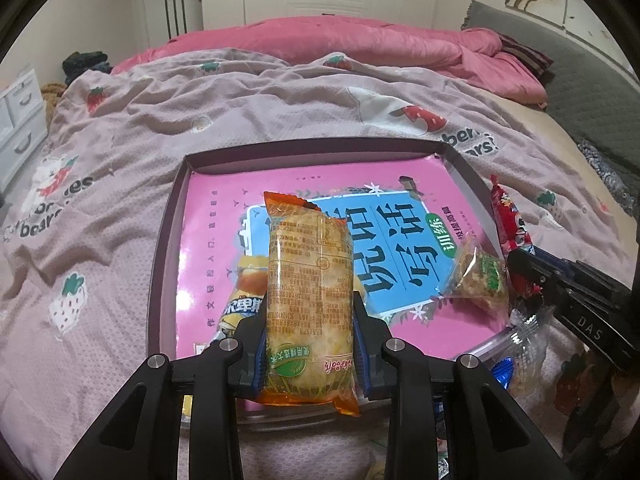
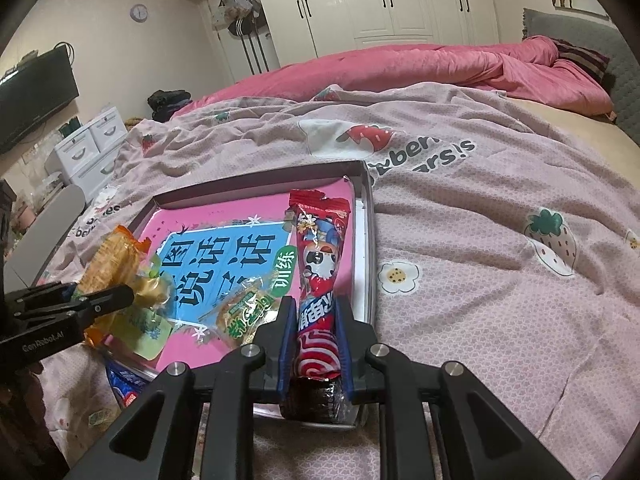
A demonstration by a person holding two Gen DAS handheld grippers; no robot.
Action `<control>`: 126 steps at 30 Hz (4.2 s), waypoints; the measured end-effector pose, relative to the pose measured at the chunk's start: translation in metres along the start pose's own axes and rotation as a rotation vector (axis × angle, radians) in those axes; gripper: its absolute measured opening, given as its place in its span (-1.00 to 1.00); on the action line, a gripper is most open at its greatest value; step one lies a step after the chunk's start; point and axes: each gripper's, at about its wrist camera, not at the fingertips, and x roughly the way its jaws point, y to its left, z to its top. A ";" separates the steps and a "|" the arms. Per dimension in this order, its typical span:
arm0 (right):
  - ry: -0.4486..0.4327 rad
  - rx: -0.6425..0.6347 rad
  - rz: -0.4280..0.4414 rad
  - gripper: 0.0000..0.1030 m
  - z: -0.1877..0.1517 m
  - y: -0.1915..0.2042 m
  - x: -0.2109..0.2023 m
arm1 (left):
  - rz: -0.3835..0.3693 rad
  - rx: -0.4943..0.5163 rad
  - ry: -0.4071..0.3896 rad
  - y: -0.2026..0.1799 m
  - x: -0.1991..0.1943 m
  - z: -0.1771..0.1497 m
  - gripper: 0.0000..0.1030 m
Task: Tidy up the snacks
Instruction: 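Open the left tool to drop the biscuit pack while the right tool releases the candy stick into the tray, then move both open tools back toward the remaining snacks beside the tray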
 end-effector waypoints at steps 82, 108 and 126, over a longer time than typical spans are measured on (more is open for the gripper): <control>-0.167 -0.057 0.051 0.17 -0.006 0.026 -0.078 | -0.060 -0.037 -0.079 0.010 -0.075 -0.001 0.34; -0.096 -0.049 0.020 0.17 -0.030 0.039 -0.093 | -0.105 0.021 -0.055 0.009 -0.096 -0.026 0.34; -0.010 -0.103 0.011 0.17 -0.046 0.056 -0.086 | -0.135 0.059 0.045 0.002 -0.082 -0.050 0.34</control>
